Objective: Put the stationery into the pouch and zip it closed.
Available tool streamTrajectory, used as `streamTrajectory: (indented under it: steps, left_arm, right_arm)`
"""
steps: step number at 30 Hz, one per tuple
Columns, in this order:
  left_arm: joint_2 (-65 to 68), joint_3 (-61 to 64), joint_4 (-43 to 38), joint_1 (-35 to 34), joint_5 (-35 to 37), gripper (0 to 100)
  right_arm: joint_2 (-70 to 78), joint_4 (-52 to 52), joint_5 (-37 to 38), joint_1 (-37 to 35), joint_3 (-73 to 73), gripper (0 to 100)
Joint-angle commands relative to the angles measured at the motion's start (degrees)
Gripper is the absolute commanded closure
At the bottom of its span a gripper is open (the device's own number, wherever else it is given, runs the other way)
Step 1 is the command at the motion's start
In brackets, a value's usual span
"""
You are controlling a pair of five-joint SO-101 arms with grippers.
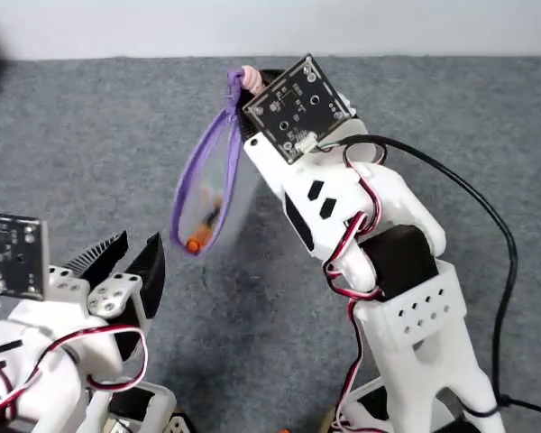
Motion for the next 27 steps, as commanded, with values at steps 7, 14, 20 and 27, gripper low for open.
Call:
streamTrajectory:
  steps: [7,14,20,27]
  left_arm:
    - [-0.26,-0.75,0.88,6.59,-0.35,88]
    - [-0.09,-6.11,1.14,6.51,-0.35,88]
    - [0.09,-5.23,2.29,6.68,-0.35,88]
    - [-0.18,0.22,1.93,10.9,-0.35,88]
  right_arm:
    - [4.79,0.31,2.46,-1.19,-4.04,99.1]
    - [8.92,-0.4,2.55,-3.12,-4.31,99.1]
    - [9.45,-3.03,2.64,-6.11,-4.31,99.1]
    - [8.31,-3.47,2.64,-7.16,-4.84,99.1]
